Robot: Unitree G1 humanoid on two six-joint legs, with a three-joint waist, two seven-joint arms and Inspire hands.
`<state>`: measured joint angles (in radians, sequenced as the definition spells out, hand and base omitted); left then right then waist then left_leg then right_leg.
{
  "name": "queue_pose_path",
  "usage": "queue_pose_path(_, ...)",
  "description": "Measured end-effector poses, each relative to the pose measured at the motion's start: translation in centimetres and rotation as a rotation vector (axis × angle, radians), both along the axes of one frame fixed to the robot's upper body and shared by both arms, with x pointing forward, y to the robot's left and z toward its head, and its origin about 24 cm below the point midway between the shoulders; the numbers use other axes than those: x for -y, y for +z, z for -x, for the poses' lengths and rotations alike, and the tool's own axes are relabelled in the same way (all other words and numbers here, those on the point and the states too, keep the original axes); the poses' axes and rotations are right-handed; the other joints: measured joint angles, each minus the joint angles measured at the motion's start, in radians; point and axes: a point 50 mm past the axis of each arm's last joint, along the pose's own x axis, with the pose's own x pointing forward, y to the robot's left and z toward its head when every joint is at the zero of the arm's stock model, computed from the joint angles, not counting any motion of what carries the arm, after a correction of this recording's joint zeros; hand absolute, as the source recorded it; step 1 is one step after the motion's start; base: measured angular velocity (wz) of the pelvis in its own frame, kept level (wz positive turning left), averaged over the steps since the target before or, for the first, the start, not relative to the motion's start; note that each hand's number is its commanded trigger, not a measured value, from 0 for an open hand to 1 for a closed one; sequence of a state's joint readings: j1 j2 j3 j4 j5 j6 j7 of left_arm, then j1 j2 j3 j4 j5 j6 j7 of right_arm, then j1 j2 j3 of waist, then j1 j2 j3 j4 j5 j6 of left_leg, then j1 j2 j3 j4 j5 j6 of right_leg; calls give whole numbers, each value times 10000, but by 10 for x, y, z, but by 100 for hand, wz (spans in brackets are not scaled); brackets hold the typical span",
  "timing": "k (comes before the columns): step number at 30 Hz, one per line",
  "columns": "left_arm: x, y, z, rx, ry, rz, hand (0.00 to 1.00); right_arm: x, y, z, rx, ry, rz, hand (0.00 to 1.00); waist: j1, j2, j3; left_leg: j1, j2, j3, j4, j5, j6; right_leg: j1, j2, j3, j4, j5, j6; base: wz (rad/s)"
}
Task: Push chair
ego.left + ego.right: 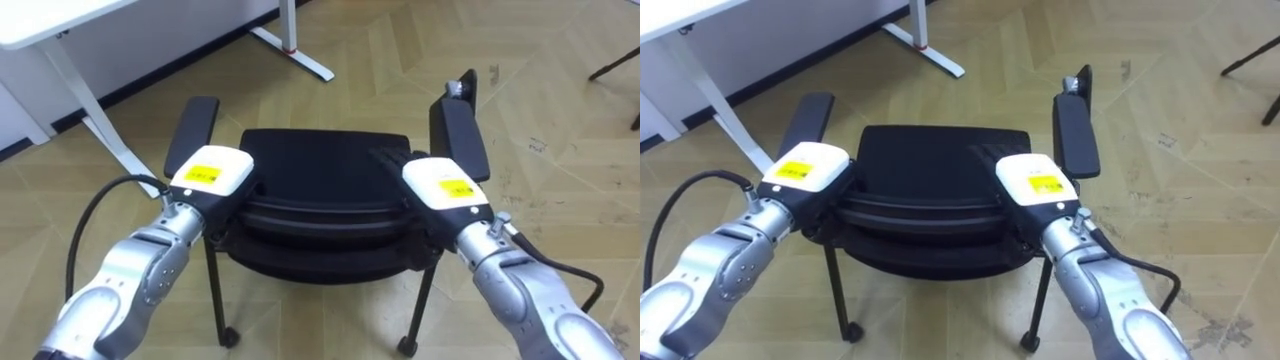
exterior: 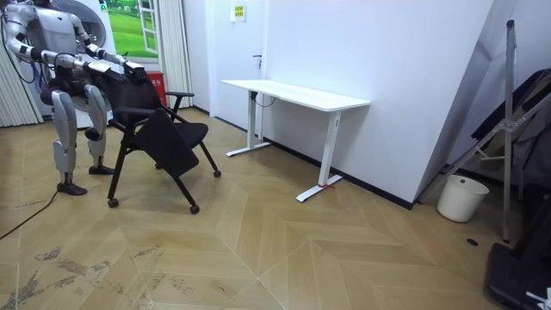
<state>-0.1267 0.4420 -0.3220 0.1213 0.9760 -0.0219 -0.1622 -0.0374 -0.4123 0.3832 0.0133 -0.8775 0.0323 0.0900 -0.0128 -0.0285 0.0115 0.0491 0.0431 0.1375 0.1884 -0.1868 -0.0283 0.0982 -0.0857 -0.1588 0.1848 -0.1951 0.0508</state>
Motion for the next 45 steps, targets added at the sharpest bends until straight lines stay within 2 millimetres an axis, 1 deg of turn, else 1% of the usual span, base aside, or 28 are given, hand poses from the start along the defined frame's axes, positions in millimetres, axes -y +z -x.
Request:
queue_pose_path(8, 1, -2, 2, -62, 39, 86, 100, -2, -1, -2, -140, -213, -78, 100, -11, 34, -31, -23, 0, -64, 30, 0, 0, 31, -2, -80, -1, 0, 0, 2)
queue_pose_path(9, 2, -2, 3, -69, 28, 119, 100, -3, -1, -1, -118, -152, 153, 100, -3, 47, -38, -36, -4, -93, 43, 0, 0, 36, -3, -99, 1, 0, 0, 6)
queue_pose_path(13, 4, -2, 3, -69, 21, 179, 100, -3, -4, 0, 81, -22, 525, 100, -5, 59, -35, -72, -10, -172, 87, 0, 0, 49, -4, -145, 1, -1, 1, 5)
queue_pose_path(26, 4, -2, 3, -65, 21, 163, 100, -2, -7, 0, 421, 45, 427, 100, -111, 70, -31, -196, -10, -339, 200, 0, 0, 69, -20, -393, 5, -1, 2, 3)
queue_pose_path(28, 5, -2, 3, -80, 11, 106, 100, -1, -8, 1, 397, 98, 436, 100, -124, 59, -17, -273, -1, -355, 409, -3, -3, 101, -33, -426, 38, -1, 2, 5)
queue_pose_path(29, 5, -3, 3, -95, 14, 101, 100, -2, -8, 1, 386, 113, 433, 100, -138, 45, 5, -280, 0, -357, 463, -4, -4, 134, -37, -435, 35, -2, 1, 12)
queue_pose_path(30, 5, -4, 2, -122, 22, 67, 100, -2, -10, 1, 321, 126, 407, 100, -204, 41, 34, -315, 24, -357, 622, -25, -25, 214, -38, -546, 39, -7, 4, 21)
queue_pose_path(31, 5, -4, 2, -133, 27, 66, 100, -2, -11, 1, 307, 118, 381, 100, -264, 50, 47, -493, 101, -336, 1018, -158, -50, 201, -20, -688, 168, -93, -18, 21)
queue_pose_path(32, 5, -4, 1, -126, 29, 58, 100, -2, -11, 0, 308, 126, 379, 100, -262, 59, 63, -604, 155, -331, 1276, -275, -59, 158, -6, -707, 313, -191, -48, 9)
queue_pose_path(34, 4, -4, 0, -151, 94, 38, 100, -1, -11, -3, 263, 165, 414, 100, -191, 60, 96, -1169, 364, -307, 2757, -733, -106, -184, -9, -702, 1404, -860, -191, 2)
queue_pose_path(35, 3, -4, 0, -165, 98, 32, 100, -1, -12, -3, 251, 184, 397, 100, -215, 52, 105, -1359, 393, -302, 3190, -784, -111, -261, -35, -731, 1699, -1049, -191, 28)
queue_pose_path(36, 3, -5, 0, -229, 123, 61, 100, 0, -13, -3, 232, 286, 377, 100, -317, 51, 126, -1752, 507, -275, 4112, -814, -109, -333, -78, -926, 2182, -1358, -251, 35)
queue_pose_path(37, 1, -8, 0, -383, 167, 88, 100, 0, -16, -4, 180, 426, 379, 100, -377, 91, 159, -2016, 707, -116, 5049, -811, -105, -359, -73, -974, 2575, -1717, -329, 29)
queue_pose_path(38, 0, -10, 0, -458, 175, 79, 100, 0, -17, -4, 153, 487, 376, 100, -372, 103, 165, -2150, 836, -11, 5478, -803, -100, -373, -46, -961, 2817, -1919, -372, 14)
queue_pose_path(39, 0, -12, 1, -583, 197, 96, 100, 0, -18, -4, 164, 555, 368, 100, -367, 231, 177, -2439, 1084, 14, 6280, -767, -82, -400, 28, -992, 3297, -2314, -489, 11)
queue_pose_path(40, -1, -13, 1, -683, 236, 208, 100, 0, -19, -4, 183, 590, 363, 100, -348, 227, 173, -2690, 1231, -13, 6955, -635, -22, -457, -30, -991, 3776, -2657, -633, 15)
queue_pose_path(41, 0, -13, 2, -723, 227, 207, 100, 0, -19, -3, 191, 613, 375, 100, -334, 215, 182, -2790, 1275, -25, 7226, -513, 4, -459, -42, -984, 3953, -2756, -678, 9)
queue_pose_path(42, 0, -15, 2, -851, 235, 224, 100, 1, -21, -3, 188, 675, 398, 100, -238, 149, 212, -3047, 1379, 2, 7771, -158, 58, -420, -43, -909, 4182, -2890, -764, 0)
queue_pose_path(43, 0, -17, 4, -926, 218, 275, 100, 1, -21, -2, 271, 750, 461, 100, -148, 112, 202, -3369, 1355, 14, 7947, -128, 82, -350, -58, -893, 4315, -2953, -818, 0)
queue_pose_path(44, 1, -17, 4, -920, 169, 309, 100, 3, -21, -2, 386, 785, 525, 100, -150, 144, 209, -3531, 1301, 100, 7825, -192, 102, -353, -64, -899, 4376, -2994, -832, 0)
queue_pose_path(45, 3, -18, 5, -926, 131, 404, 100, 5, -19, -1, 554, 904, 595, 100, -165, 206, 211, -3862, 1037, 229, 7316, -218, 111, -465, -179, -933, 4480, -3063, -854, -12)
